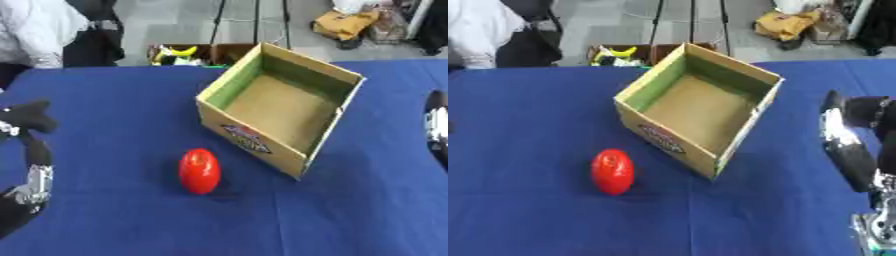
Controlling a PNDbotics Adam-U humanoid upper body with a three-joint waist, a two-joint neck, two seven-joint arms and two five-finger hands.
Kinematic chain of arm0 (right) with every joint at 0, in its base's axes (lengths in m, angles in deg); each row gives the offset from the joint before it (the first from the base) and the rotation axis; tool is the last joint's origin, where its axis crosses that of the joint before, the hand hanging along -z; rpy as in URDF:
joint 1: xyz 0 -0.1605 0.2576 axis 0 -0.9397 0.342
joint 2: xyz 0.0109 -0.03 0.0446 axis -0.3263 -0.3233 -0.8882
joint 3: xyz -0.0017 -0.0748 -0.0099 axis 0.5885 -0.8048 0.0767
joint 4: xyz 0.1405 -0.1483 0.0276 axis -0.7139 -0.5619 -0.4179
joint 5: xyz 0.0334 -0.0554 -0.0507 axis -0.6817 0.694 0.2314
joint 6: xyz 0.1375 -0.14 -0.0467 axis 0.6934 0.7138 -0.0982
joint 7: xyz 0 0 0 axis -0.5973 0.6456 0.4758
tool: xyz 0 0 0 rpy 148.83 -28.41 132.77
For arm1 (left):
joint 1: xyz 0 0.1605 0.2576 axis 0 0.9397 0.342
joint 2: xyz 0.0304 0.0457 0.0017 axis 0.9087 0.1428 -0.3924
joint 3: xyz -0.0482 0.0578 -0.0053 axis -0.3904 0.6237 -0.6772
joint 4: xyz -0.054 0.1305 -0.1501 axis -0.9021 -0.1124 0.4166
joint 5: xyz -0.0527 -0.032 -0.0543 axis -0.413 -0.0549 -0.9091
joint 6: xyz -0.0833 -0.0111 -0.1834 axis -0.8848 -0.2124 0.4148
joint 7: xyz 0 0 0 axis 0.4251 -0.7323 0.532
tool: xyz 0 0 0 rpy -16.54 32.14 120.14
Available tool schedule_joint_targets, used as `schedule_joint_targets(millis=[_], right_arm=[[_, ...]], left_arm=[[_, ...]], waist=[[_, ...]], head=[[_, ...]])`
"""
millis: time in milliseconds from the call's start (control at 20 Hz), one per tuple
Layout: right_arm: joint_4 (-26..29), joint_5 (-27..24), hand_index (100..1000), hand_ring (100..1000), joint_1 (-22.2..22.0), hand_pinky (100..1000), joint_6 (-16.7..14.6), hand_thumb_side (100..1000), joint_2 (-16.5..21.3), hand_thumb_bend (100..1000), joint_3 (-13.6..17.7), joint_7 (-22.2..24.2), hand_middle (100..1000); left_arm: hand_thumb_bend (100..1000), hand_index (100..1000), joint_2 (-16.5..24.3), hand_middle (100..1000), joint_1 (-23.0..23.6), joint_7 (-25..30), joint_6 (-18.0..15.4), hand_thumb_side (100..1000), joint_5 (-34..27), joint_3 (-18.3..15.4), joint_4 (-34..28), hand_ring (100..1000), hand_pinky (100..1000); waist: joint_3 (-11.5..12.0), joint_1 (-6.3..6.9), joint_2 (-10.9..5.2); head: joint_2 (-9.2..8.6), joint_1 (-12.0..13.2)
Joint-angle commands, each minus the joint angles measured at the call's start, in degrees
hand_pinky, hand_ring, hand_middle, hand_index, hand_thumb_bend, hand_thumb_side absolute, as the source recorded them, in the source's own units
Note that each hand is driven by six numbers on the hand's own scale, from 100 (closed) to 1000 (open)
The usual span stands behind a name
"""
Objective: Pick up objects on the table and place them in the box.
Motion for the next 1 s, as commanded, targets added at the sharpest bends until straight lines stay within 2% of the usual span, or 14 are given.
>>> schedule_joint_targets(millis=[50, 250, 500, 1000], right_arm=[[1.19, 0.54, 553, 501, 0.31, 590, 0.33, 446, 1.12, 267, 0.23, 0.01, 439], [1.19, 0.55, 551, 501, 0.29, 591, 0.38, 448, 1.12, 268, 0.18, 0.00, 438], [1.19, 0.50, 550, 500, 0.11, 591, 0.43, 447, 1.14, 268, 0.07, 0.06, 436], [1.19, 0.52, 549, 499, -0.59, 591, 0.59, 444, 1.11, 267, 0.01, 0.15, 435]], left_arm=[[100, 872, 0.79, 576, -0.51, 0.69, 0.13, 776, -0.51, -0.06, -1.14, 569, 374], [100, 873, 1.13, 579, -0.86, 1.12, 0.30, 777, -0.76, 0.12, -1.14, 571, 375], [100, 890, 2.93, 604, -2.26, 2.38, 0.98, 794, -0.44, 0.81, -0.89, 587, 387], [100, 918, 12.19, 675, -11.17, 12.53, 1.25, 832, 0.59, 5.07, 6.29, 628, 419]], waist=[[0.04, 0.05, -0.91], [0.06, 0.19, -0.92], [0.02, 0.45, -1.16], [-0.25, 0.98, -2.14]], head=[[1.41, -0.63], [2.48, -0.70], [2.91, -0.59], [4.29, 0.56]])
